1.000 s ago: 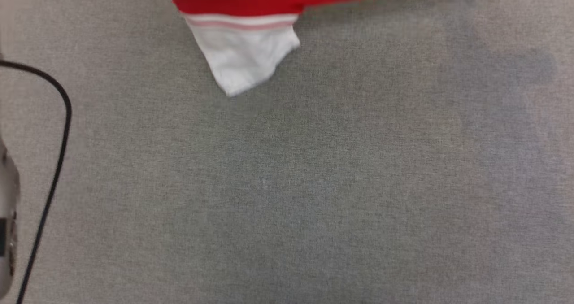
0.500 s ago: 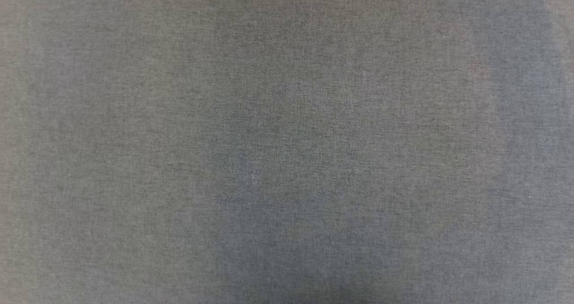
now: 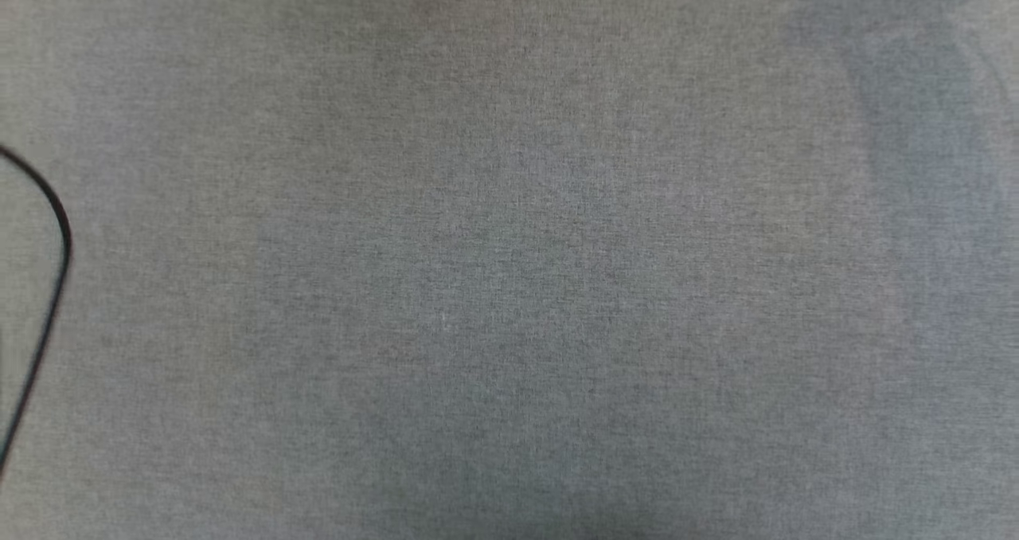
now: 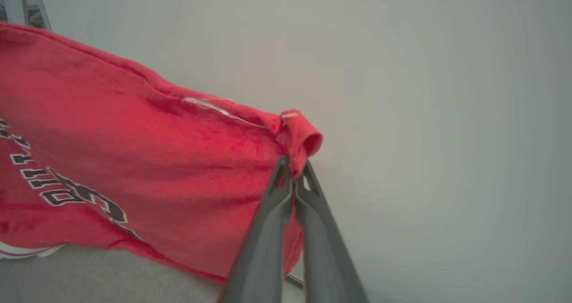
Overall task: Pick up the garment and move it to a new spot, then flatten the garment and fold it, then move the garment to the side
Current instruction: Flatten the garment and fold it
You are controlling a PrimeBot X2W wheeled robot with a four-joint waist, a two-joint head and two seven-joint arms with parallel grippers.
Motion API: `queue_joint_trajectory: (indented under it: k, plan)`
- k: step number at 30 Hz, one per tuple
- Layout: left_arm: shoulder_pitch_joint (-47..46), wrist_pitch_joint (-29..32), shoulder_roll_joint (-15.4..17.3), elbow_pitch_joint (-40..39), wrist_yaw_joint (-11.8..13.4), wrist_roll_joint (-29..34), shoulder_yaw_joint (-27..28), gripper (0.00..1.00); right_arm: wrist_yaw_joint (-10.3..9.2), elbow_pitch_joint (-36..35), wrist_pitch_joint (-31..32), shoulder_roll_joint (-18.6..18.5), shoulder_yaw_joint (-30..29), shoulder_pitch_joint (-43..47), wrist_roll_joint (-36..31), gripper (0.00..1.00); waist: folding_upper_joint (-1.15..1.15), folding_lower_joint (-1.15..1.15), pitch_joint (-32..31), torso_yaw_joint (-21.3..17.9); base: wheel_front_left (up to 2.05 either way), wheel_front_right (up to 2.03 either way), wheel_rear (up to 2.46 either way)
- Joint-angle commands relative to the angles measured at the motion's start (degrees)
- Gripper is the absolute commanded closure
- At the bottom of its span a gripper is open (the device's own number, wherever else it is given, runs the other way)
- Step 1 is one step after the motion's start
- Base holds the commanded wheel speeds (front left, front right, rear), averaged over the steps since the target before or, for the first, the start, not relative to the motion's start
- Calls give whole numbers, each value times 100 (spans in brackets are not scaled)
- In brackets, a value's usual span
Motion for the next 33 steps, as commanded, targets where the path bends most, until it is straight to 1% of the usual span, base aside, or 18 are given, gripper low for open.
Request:
queue_joint_trajectory:
  k: [1, 2, 6, 7, 8, 9, 11, 15, 19, 25, 30, 31, 33]
  plan:
    - [443, -25, 60, -172, 67, -48, 29, 100, -3, -72, -97, -86, 78, 327, 121, 100, 0, -1, -230, 28, 0, 0, 0]
    - [634, -28, 81, -276, 104, -63, 43, 100, -3, -100, -123, -118, 127, 467, 168, 100, 0, -1, -281, 37, 0, 0, 0]
    - [1975, -36, 236, -923, 377, -143, 90, 100, -3, -280, -307, -290, 394, 1374, 479, 100, 0, -1, -672, 68, 0, 0, 0]
    - [2348, -37, 276, -1106, 479, -190, 134, 100, -3, -342, -340, -339, 466, 1609, 558, 100, 0, -1, -775, 74, 0, 0, 0]
    - [3348, -39, 376, -1589, 756, -282, 216, 100, -3, -493, -412, -458, 601, 2230, 744, 100, 0, -1, -1061, 84, 0, 0, 0]
    - [3735, -39, 401, -1762, 832, -312, 202, 100, -3, -549, -443, -514, 625, 2469, 809, 100, 0, -1, -1175, 103, 0, 0, 0]
    - [4391, -38, 455, -2061, 1011, -343, 191, 100, -3, -665, -444, -604, 699, 2894, 919, 100, 0, -1, -1355, 113, 0, 0, 0]
    - [5637, 17, 465, -2564, 1349, -489, 119, 100, -3, -882, -433, -696, 732, 3772, 1097, 100, 0, -1, -1761, 147, 0, 0, 0]
    - [6654, 138, 502, -2935, 1638, -617, 37, 100, -3, -1066, -401, -783, 673, 4608, 1247, 100, 0, -1, -2128, 221, 0, 0, 0]
    - [7821, 343, 482, -3299, 1897, -849, -152, 100, -3, -1218, -397, -864, 382, 5830, 1337, 100, 0, -1, -2597, 326, 0, 0, 0]
    - [8594, 500, 466, -3395, 2003, -1067, -316, 100, -3, -1433, -322, -866, 70, 6751, 1340, 100, 0, -1, -2902, 339, 0, 0, 0]
    - [8875, 564, 446, -3410, 2011, -1203, -368, 100, -3, -1541, -263, -845, -74, 7116, 1326, 100, 0, -1, -3015, 340, 0, 0, 0]
    - [9129, 626, 468, -3403, 2014, -1285, -431, 100, -3, -1662, -195, -829, -227, 7476, 1285, 100, 0, -1, -3100, 336, 0, 0, 0]
